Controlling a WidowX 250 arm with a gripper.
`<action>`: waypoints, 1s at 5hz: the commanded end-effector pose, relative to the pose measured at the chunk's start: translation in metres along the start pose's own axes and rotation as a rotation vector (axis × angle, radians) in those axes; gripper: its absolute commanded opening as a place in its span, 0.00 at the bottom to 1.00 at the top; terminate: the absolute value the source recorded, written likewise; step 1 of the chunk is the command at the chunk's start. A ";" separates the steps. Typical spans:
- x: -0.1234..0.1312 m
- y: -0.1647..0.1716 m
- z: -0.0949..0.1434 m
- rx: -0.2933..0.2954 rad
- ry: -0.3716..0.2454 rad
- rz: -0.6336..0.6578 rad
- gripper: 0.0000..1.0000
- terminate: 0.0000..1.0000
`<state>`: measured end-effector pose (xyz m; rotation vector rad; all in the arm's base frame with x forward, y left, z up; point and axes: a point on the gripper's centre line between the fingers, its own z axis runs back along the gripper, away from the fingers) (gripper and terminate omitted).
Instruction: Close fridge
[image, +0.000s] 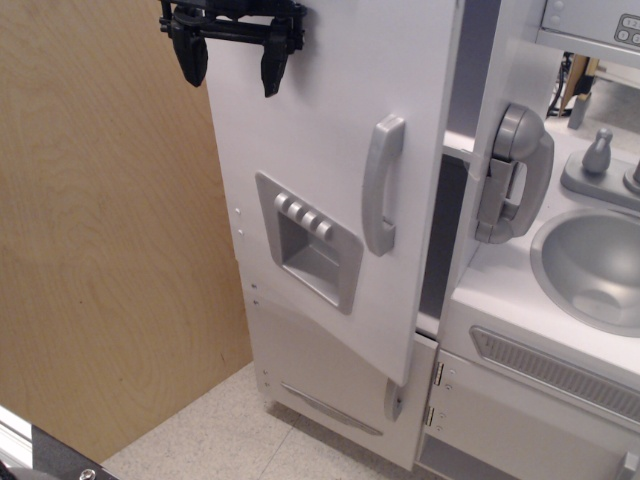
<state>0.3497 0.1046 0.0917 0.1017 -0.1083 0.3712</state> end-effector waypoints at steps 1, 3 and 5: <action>0.019 -0.003 0.020 -0.019 -0.047 0.031 1.00 0.00; 0.026 -0.005 0.020 -0.021 -0.049 0.059 1.00 0.00; 0.031 -0.008 0.019 -0.028 -0.046 0.077 1.00 0.00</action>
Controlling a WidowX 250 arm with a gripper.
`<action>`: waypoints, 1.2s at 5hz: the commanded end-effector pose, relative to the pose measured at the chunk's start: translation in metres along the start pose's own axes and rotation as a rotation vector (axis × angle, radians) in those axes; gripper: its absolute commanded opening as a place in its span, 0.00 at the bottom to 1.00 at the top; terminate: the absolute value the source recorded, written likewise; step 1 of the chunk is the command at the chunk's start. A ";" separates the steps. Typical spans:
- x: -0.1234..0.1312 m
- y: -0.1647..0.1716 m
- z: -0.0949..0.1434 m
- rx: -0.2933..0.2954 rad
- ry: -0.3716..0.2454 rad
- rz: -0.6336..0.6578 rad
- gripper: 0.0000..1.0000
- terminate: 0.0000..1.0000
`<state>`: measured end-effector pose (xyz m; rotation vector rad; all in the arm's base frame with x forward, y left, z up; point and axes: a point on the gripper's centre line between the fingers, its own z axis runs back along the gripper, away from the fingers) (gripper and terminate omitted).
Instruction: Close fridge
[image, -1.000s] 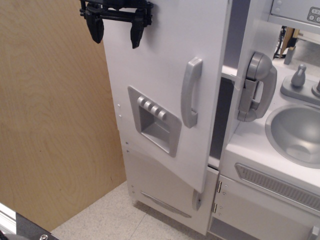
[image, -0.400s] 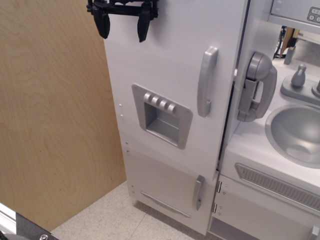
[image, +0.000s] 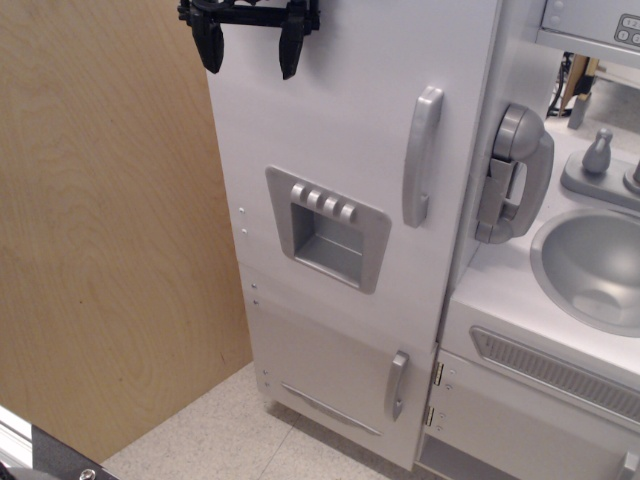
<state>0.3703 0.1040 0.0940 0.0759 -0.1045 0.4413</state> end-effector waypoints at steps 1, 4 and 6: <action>0.013 -0.004 0.019 -0.012 -0.060 0.009 1.00 0.00; -0.059 0.025 0.019 0.007 -0.065 -0.176 1.00 0.00; -0.072 0.033 0.014 0.022 -0.034 -0.225 1.00 1.00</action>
